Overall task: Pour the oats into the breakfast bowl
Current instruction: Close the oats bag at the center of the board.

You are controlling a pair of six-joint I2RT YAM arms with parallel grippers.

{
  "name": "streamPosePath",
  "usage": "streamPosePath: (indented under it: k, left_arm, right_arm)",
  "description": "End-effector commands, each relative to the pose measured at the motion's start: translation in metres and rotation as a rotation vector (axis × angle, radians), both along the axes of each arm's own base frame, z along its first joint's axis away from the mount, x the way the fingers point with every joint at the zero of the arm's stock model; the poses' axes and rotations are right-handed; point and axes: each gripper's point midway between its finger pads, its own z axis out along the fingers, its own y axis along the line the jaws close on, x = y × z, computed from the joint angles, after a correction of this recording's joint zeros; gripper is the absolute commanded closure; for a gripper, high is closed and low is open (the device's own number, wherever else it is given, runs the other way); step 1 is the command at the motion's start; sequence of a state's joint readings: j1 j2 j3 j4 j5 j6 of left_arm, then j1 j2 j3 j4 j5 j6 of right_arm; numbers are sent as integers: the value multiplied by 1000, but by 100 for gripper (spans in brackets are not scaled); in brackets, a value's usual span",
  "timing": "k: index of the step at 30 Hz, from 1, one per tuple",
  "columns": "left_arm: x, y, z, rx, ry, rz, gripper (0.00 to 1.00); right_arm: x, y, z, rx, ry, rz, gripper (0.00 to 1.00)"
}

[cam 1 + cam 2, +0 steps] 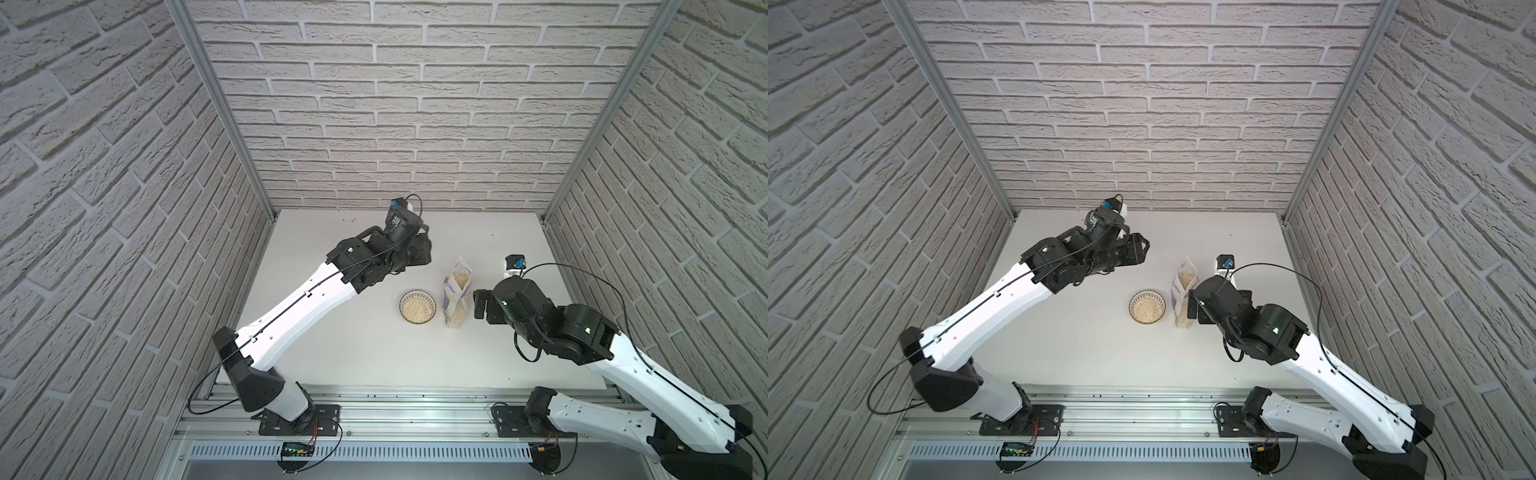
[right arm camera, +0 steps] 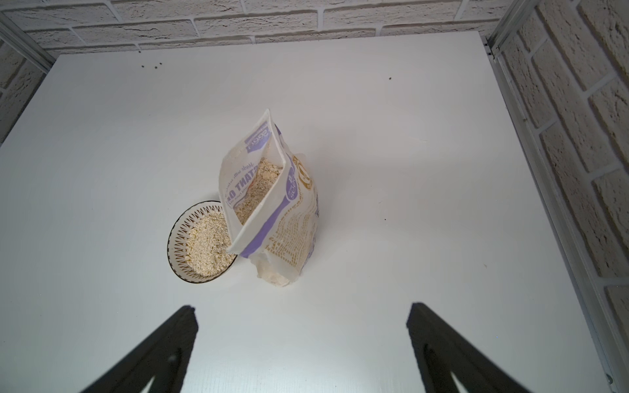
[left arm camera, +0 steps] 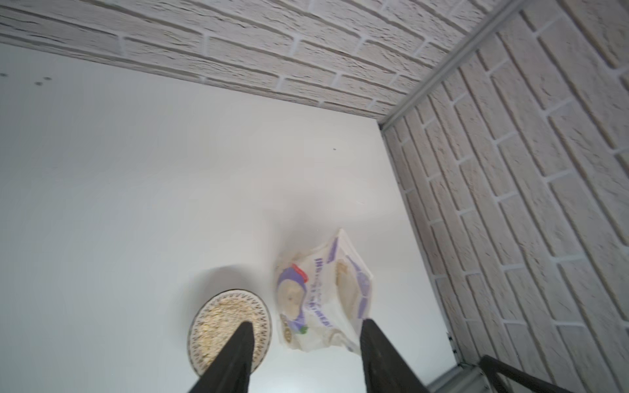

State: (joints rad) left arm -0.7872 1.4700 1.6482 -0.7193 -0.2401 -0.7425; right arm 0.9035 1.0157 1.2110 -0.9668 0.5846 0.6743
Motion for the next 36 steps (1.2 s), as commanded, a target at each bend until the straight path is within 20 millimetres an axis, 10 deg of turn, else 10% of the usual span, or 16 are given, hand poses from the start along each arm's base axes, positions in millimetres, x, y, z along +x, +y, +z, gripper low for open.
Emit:
streamPosePath:
  k: [1, 11, 19, 33, 36]
  left_arm:
    - [7, 49, -16, 46, -48, 173, 45]
    - [-21, 109, -98, 72, 10, 313, 35]
    - [-30, 114, -125, 58, 43, 315, 20]
    - [-23, 81, -130, -59, 92, 238, 18]
    - [-22, 79, -131, -67, 101, 233, 17]
  right_arm:
    - [19, 19, 0, -66, 20, 17, 0]
    - [75, 43, -36, -207, 134, -99, 0]
    - [83, 41, -77, -223, 216, -136, 3]
    - [57, 27, -83, -162, 282, -64, 95]
    - [47, 21, -71, -158, 279, -40, 97]
